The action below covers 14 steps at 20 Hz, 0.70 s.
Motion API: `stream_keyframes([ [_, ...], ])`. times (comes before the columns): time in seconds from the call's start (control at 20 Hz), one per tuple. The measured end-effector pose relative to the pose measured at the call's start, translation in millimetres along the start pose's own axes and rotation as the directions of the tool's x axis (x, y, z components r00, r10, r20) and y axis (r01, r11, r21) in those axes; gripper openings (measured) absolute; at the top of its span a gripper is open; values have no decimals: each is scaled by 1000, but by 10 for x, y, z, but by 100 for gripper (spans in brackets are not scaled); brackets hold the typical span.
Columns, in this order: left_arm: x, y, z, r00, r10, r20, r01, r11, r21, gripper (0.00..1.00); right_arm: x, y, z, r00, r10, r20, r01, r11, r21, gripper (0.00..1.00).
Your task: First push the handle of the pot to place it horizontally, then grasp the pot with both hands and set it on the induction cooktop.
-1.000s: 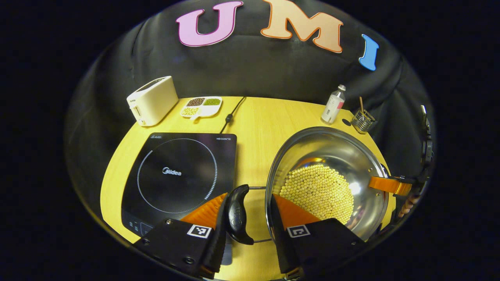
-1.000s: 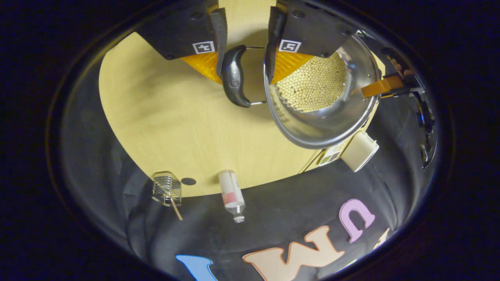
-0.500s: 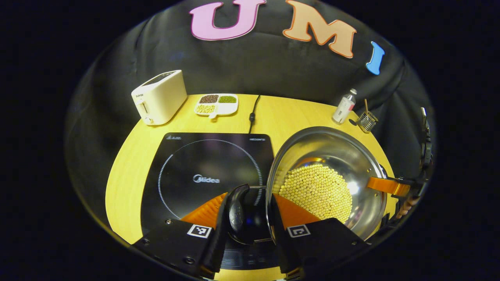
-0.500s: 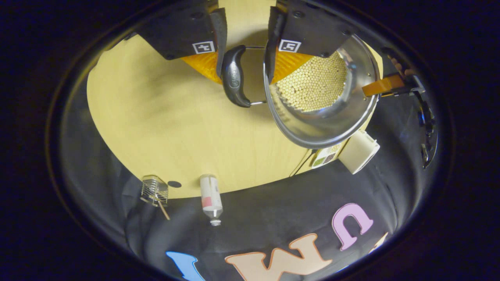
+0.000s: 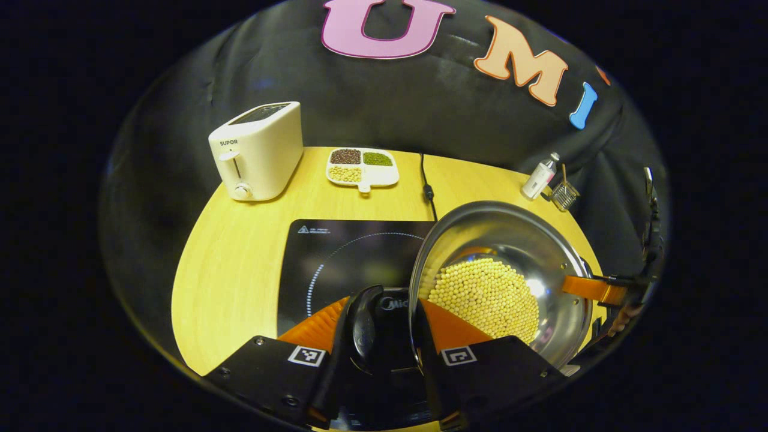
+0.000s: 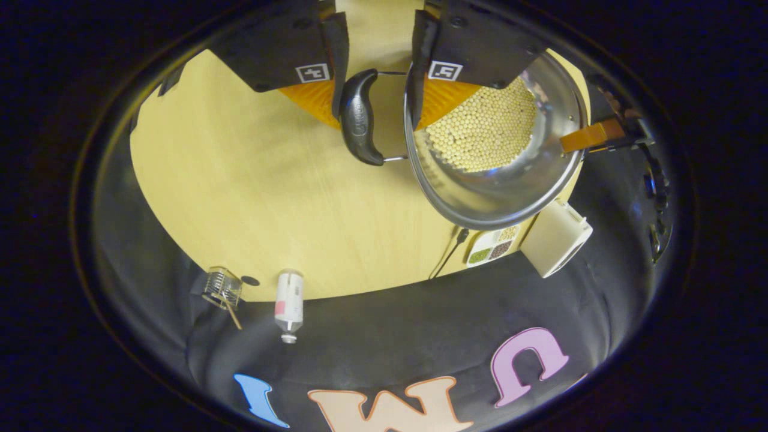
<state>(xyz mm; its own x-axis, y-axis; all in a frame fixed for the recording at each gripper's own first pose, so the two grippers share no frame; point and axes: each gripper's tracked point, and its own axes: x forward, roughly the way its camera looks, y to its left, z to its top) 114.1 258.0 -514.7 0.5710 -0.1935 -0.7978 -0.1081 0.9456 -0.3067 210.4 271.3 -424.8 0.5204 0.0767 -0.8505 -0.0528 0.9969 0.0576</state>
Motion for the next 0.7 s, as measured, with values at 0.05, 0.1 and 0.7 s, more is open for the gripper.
stream_keyframes([
  [0.05, -10, 71, 7, 1000, 3, 0, -3, 1000, -12, 55, 2, 74, 16, 1000, 1, -5, -1, 1000, -8, 44],
  [0.1, -31, 144, -15, 1000, 4, -5, -5, 1000, -29, 55, 18, 150, 40, 1000, 2, -7, -2, 1000, -9, 44],
  [0.7, -39, 853, 169, 1000, 6, 20, -6, 1000, 22, 55, 165, 888, -20, 999, 7, -39, -7, 1000, -6, 45],
])
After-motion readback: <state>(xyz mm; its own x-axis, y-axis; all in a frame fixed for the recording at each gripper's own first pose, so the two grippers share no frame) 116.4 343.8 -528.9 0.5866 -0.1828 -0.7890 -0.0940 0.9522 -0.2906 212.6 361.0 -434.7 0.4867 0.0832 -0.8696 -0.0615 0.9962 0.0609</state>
